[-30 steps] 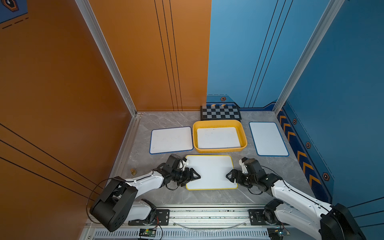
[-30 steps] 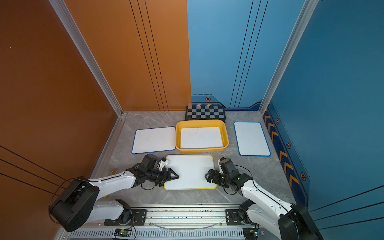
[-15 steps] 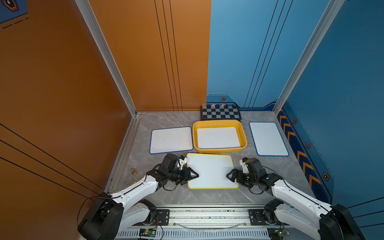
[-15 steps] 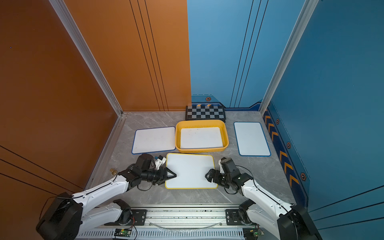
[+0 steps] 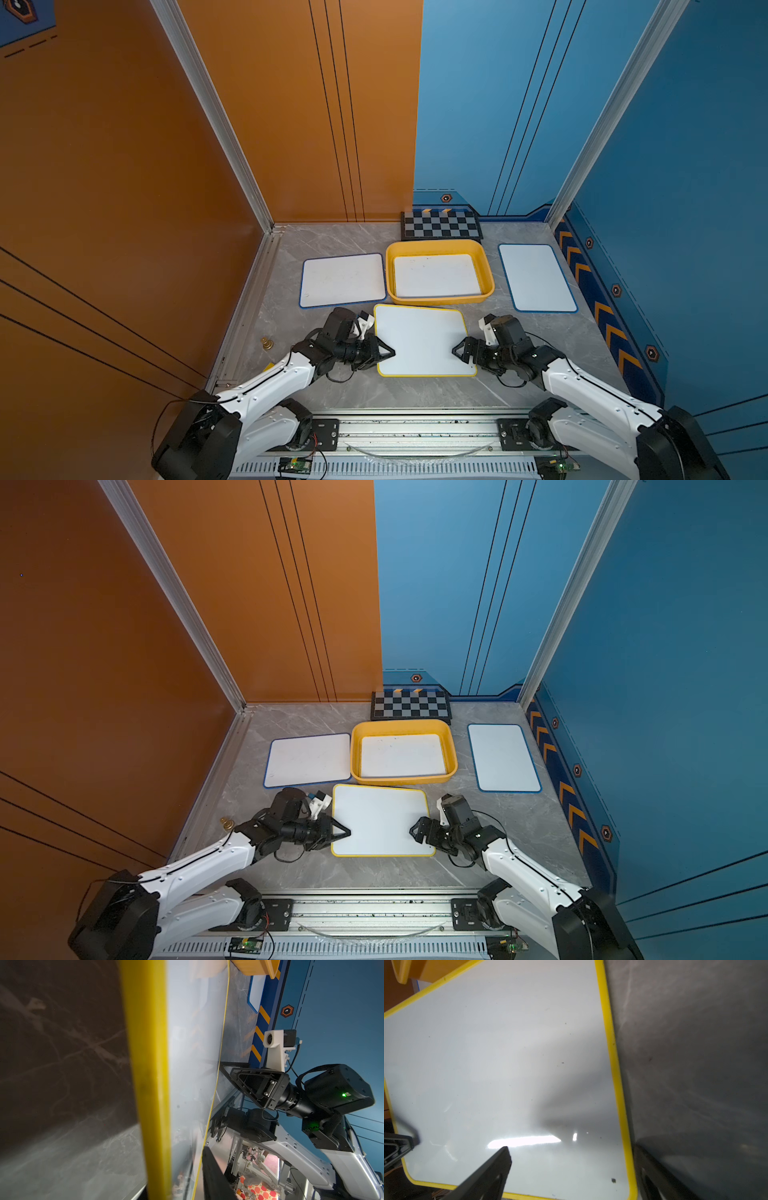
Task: Put the whiteboard into the storage box
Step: Pick up the whiteboard at the center of the board.
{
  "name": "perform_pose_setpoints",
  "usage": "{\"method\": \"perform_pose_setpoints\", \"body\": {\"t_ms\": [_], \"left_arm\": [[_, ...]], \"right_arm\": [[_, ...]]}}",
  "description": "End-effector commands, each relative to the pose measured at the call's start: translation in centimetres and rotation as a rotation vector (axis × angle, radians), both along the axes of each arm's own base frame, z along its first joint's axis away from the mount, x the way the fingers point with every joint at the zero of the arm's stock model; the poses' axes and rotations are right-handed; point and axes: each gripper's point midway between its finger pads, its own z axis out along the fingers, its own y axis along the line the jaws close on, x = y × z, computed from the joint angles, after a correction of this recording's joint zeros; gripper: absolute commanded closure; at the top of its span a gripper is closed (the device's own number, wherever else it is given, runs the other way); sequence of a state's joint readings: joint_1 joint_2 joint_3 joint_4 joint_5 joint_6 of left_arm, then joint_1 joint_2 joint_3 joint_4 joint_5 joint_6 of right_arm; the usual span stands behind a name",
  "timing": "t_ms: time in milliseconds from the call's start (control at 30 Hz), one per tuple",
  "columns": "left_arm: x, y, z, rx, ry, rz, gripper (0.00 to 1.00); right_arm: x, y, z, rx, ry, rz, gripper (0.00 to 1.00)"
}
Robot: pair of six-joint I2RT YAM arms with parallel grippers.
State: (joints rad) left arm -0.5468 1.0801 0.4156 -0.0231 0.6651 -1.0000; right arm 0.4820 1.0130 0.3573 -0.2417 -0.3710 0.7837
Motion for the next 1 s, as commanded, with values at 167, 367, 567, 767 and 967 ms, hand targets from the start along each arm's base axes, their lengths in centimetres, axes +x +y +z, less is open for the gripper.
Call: {"method": "perform_pose_setpoints", "body": {"t_ms": [167,367,567,767,967], "left_arm": [[0.9,-0.6,0.7,-0.001,-0.034,0.021,0.70],[1.0,-0.9,0.6,-0.001,-0.028,0.021,0.86],[1.2,-0.9,1.0,-0.008,-0.036,0.037,0.90],[0.8,-0.6,1.0,0.016,-0.031,0.025,0.90],[0.3,0.2,2.2,0.069,-0.067,-0.002,0.97]], "right_arm": [[-3.9,-1.8,-4.0,-0.072,0.182,-0.010,0.06],[-3.8,-1.9,-4.3,-0.079,0.178,-0.013,0.06],[-3.7,-1.8,-4.3,-0.074,0.179,-0.009,0.06],[-2.7,-1.4,-3.1,-0.040,0.153,-0.018,0.06],[-1.5,-1.7,-1.1,-0.022,0.112,-0.038,0.06]]}}
